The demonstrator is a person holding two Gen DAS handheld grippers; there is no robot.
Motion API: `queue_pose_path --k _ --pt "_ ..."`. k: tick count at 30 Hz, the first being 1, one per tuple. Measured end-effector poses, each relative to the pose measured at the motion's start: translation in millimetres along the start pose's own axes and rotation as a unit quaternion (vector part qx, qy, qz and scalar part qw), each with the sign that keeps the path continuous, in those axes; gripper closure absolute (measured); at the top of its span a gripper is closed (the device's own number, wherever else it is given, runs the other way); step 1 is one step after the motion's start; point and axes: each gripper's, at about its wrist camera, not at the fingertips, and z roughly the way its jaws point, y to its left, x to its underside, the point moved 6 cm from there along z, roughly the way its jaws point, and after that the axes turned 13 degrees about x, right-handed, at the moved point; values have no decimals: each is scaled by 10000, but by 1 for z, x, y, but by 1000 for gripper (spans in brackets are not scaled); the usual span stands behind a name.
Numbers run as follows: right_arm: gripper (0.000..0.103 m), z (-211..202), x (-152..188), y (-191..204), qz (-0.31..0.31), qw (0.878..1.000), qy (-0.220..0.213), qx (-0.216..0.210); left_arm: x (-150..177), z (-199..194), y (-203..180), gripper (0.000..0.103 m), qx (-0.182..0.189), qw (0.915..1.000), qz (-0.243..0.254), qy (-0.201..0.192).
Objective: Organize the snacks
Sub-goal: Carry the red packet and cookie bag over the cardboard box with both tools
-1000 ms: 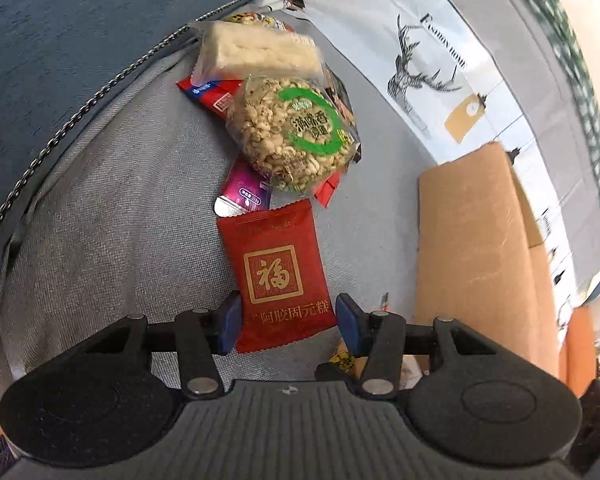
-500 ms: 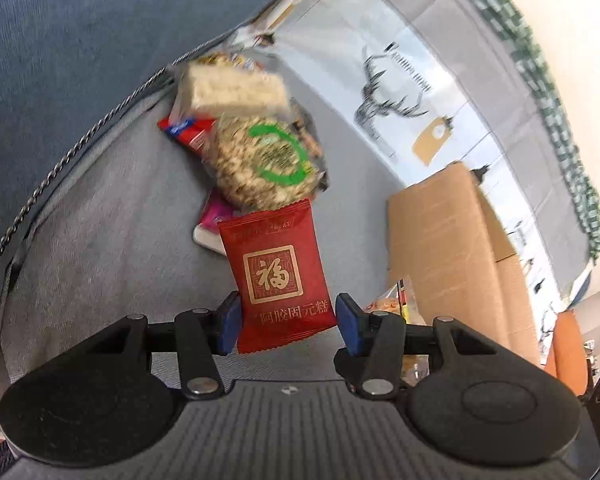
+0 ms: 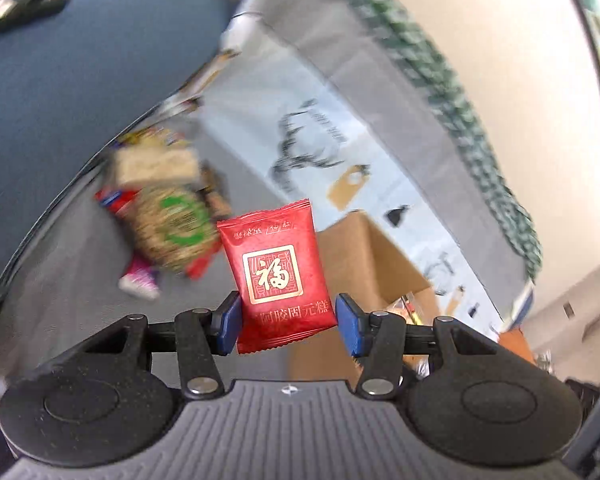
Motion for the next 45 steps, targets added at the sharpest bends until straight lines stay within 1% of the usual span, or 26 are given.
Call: queue_pose_path --k 3,6,8,11,13,16,21,23,26,28,30,31,33,35,37,41,45 --pt "56 -18 -14 -25 304 9991 -235 165 5 6 -22 48 74 9989 466 -48" --pt "56 -38 -27 -55 567 9965 -479 395 20 22 -28 48 213 9982 549 54" --pt "56 -50 -34 -75 677 9939 -625 614 29 33 -35 48 407 9976 527 201" --pt "56 -64 -43 -108 882 9890 -829 845 34 43 -61 48 682 9933 899 247" --pt "56 -70 -47 -129 956 9853 -1004 997 37 53 -77 48 851 9904 1044 319" --pt "56 -68 -44 -158 1060 9806 -1142 1189 39 72 -102 48 1119 9862 1149 406" --pt "56 -49 -30 -201 1355 9739 -1060 1482 37 119 -145 48 1384 9788 1394 581" --pt "56 -39 -31 -211 1444 9716 -1041 1560 35 139 -159 48 1408 9766 1485 669" --pt "56 -31 -29 -218 1559 9681 -1104 1619 35 164 -173 48 1331 9731 1751 688" --pt "56 -28 -27 -222 1650 9664 -1106 1634 40 174 -175 48 1371 9721 1794 631" --pt "56 -28 -27 -224 1667 9656 -1108 1662 50 178 -167 48 1335 9712 1884 583" --pt "56 -29 -28 -226 1652 9649 -1138 1694 53 178 -162 48 1254 9715 1928 574" --pt "56 -32 -28 -228 1558 9621 -1236 1868 58 183 -151 48 994 9750 1882 643" --pt "56 -34 -28 -231 1405 9581 -1340 2105 58 186 -145 48 1037 9765 1763 675" --pt "56 -34 -28 -239 1445 9550 -1368 2198 55 192 -143 48 1038 9769 1751 644" --pt "56 -29 -24 -252 1777 9523 -1214 2164 57 201 -140 48 1029 9790 1618 690" --pt "56 -20 -22 -249 1787 9548 -1064 2123 60 202 -144 48 1112 9769 1675 720"
